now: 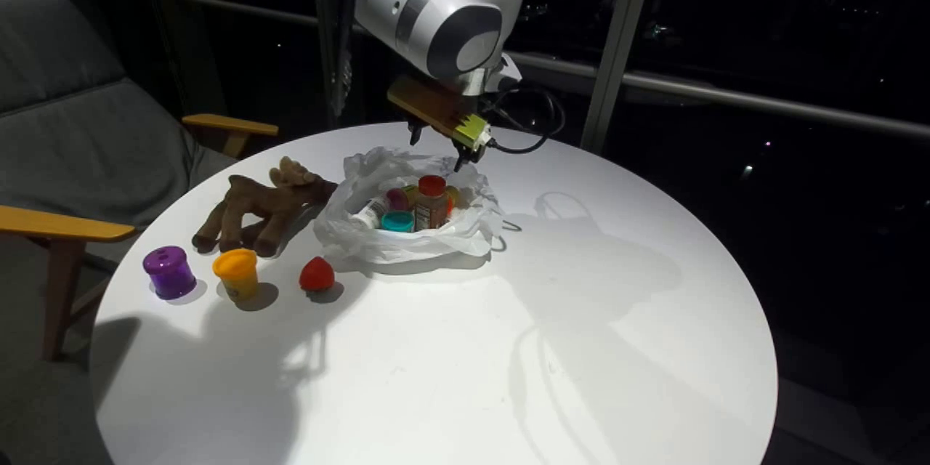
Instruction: Put the object on the table in the plastic bag
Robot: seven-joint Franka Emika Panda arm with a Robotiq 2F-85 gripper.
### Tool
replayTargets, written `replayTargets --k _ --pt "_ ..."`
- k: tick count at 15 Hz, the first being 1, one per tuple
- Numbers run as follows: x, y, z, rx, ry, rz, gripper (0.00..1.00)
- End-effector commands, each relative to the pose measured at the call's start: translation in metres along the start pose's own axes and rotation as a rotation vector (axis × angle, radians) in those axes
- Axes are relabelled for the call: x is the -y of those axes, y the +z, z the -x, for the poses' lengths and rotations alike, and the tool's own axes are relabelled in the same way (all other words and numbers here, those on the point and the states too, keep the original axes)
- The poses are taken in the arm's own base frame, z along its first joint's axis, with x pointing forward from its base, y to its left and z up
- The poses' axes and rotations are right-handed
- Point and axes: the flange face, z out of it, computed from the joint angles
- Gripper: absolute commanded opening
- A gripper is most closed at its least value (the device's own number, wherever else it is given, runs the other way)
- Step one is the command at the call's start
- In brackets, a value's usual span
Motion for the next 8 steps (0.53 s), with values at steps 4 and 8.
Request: replayTargets --k 4,8 --pt "0.041 -0.073 0.009 0.121 0.136 -0.02 1.0" --pt "0.064 -0.089 0.047 0.199 0.262 0.055 1.0"
